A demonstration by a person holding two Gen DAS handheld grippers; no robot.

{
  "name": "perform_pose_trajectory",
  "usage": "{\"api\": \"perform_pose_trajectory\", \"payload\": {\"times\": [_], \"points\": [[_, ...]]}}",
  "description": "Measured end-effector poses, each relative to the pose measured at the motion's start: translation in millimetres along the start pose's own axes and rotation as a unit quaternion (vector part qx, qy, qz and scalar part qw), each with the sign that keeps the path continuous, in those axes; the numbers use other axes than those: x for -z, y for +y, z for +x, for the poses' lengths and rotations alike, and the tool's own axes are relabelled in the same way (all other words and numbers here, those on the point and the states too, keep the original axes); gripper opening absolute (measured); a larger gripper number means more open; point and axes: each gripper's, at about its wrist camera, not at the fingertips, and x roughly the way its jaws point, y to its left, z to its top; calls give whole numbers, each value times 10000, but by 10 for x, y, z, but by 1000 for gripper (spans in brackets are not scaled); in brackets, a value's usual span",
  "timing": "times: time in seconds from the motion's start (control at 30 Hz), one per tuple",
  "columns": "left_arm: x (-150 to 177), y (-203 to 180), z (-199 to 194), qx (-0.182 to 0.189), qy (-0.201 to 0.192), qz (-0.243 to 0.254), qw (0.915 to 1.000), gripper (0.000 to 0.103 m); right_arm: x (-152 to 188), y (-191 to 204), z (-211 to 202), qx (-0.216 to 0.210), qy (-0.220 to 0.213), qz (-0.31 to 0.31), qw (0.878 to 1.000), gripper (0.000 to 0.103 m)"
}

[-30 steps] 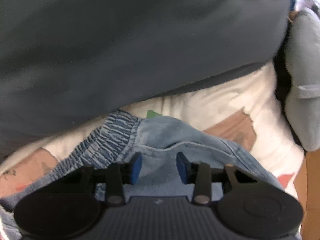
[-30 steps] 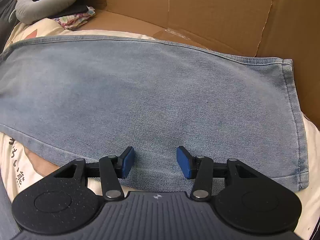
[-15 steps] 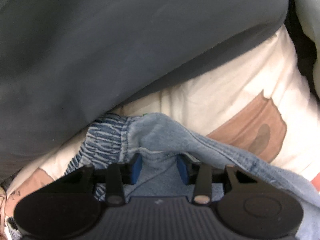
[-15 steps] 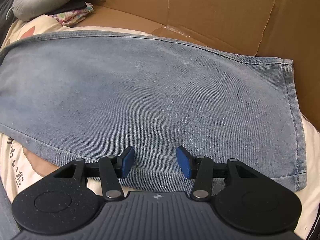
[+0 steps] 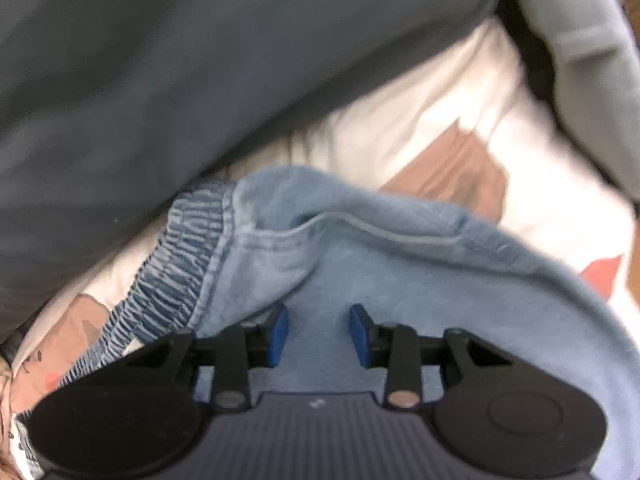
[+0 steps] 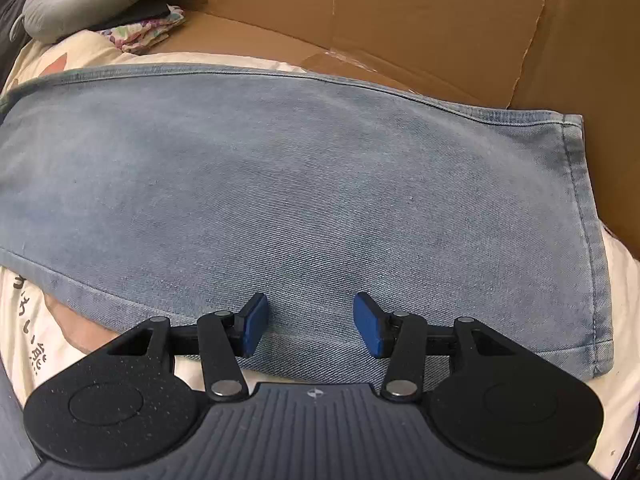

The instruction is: Fold clothes

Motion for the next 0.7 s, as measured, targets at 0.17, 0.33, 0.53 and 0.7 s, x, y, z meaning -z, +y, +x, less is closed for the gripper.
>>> {"api": "perform_pose_trajectory", "payload": {"times": [0.17, 0.33, 0.53, 0.7], "points": [[-99, 147, 150, -108, -163, -268, 9994, 49, 11, -14, 1, -19, -13, 44, 10000, 54], [-173, 103, 198, -220, -124, -448, 9987, 49, 19, -23, 7, -35, -36, 98, 9999, 54], [-145, 66, 118, -324, -50, -565, 9979, 43, -28, -33, -3, -1, 73, 265, 9996, 54], [35, 82, -219, -324, 28, -642, 9974, 49, -24, 11, -87, 153, 182, 597, 9979, 54]]}}
